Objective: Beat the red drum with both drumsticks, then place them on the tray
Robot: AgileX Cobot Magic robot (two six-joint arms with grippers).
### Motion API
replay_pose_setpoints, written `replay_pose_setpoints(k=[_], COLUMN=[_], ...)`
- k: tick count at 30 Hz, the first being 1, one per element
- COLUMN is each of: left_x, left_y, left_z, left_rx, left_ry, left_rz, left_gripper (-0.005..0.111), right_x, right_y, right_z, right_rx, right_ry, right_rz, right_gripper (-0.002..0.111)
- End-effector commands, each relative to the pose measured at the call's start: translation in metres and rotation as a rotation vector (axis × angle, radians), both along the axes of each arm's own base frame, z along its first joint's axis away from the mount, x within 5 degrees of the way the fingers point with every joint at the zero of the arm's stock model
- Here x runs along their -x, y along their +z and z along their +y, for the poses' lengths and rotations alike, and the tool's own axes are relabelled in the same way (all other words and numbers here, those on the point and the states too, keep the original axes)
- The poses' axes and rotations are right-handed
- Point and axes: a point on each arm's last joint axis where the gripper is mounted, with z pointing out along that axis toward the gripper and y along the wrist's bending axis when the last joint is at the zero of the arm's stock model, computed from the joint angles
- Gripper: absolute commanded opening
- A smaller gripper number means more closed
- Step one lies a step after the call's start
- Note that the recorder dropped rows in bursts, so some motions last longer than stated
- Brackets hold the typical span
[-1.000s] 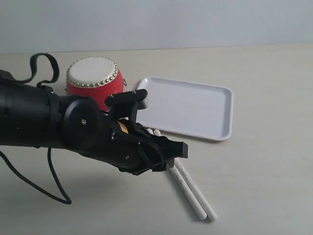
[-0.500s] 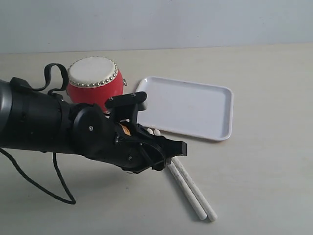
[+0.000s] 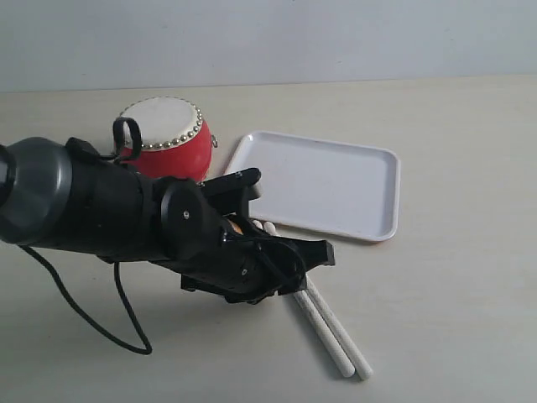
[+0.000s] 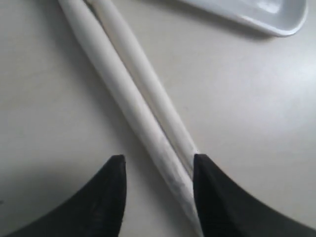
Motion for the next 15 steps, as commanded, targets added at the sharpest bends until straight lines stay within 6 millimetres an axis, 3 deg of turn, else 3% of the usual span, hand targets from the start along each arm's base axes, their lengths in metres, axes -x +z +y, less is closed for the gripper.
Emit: replay_pose_setpoints(k=[1, 15], left_x=[0.0042, 0.0053], left_y=[0.0025, -0.0043], left_z=[-0.0192, -0.0219], left_rx=[0.025, 0.009], left_ry=[-0.031, -0.036], left_rz=[-0.003, 0.031], left_gripper=[0.043, 0.039], right_x=[0.0002, 0.0002], right_y=[-0.0008, -0.0008], right_z=[-0.0003, -0.0003], right_rx=[0.005, 0.005], right_ry=[-0.003, -0.003], right_rz=[-0.008, -0.008], right_gripper=[0.000, 0.000])
